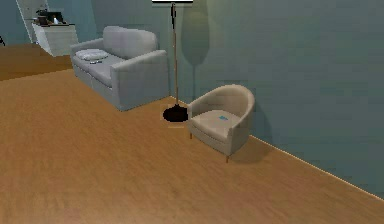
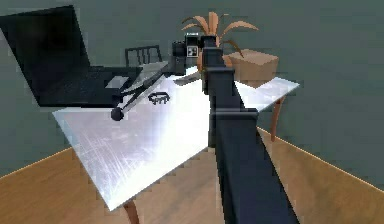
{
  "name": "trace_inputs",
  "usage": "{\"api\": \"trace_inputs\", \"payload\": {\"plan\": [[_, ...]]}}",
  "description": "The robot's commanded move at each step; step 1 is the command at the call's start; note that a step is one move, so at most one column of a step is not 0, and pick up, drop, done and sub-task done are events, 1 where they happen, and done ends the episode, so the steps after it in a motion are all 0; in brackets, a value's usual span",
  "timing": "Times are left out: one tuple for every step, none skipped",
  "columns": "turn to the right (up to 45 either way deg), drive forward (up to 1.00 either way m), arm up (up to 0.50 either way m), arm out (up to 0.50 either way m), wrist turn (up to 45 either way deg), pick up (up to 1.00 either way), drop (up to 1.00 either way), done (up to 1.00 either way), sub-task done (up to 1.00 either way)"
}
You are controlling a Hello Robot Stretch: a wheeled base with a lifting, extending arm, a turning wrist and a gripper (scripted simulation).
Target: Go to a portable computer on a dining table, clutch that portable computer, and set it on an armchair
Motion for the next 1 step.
{"api": "trace_inputs", "payload": {"plan": [[0.0,0.0,0.0,0.0,-21.0,0.0,0.0,0.0,0.0]]}}
